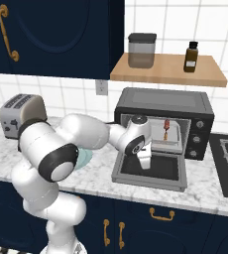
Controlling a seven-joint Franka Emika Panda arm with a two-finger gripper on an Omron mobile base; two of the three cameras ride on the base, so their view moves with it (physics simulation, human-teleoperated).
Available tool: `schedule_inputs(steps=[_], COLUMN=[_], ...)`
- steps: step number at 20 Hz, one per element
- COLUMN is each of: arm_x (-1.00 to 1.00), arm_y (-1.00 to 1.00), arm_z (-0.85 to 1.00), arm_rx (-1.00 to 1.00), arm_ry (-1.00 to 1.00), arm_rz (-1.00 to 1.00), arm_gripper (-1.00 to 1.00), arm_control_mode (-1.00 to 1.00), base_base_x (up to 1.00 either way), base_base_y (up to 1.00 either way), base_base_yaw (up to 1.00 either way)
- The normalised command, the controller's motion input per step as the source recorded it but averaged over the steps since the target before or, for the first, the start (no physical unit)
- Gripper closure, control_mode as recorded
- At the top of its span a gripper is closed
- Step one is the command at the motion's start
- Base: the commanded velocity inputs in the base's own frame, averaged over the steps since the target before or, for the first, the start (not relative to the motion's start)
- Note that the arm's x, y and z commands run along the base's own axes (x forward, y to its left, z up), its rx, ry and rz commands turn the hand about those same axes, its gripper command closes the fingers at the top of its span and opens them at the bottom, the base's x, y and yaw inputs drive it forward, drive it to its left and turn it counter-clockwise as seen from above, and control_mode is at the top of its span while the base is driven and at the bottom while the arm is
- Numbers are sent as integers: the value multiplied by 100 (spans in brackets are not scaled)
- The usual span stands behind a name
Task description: Pick up the kebab skewer and baguette bread, and place them inside the toaster oven. Close the toaster oven door and start by setting the timer.
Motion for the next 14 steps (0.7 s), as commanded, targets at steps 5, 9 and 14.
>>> schedule_inputs(steps=[5, 9, 14], arm_x=[33, 46, 44], arm_y=[9, 20, 21], arm_z=[0, 0, 0], arm_rx=[9, 8, 5], arm_ry=[-11, -7, -4], arm_rz=[-9, -12, -13], arm_gripper=[-100, -100, -100], arm_control_mode=[-100, -100, -100], base_base_x=[0, 0, 0], base_base_y=[0, 0, 0], base_base_yaw=[0, 0, 0])
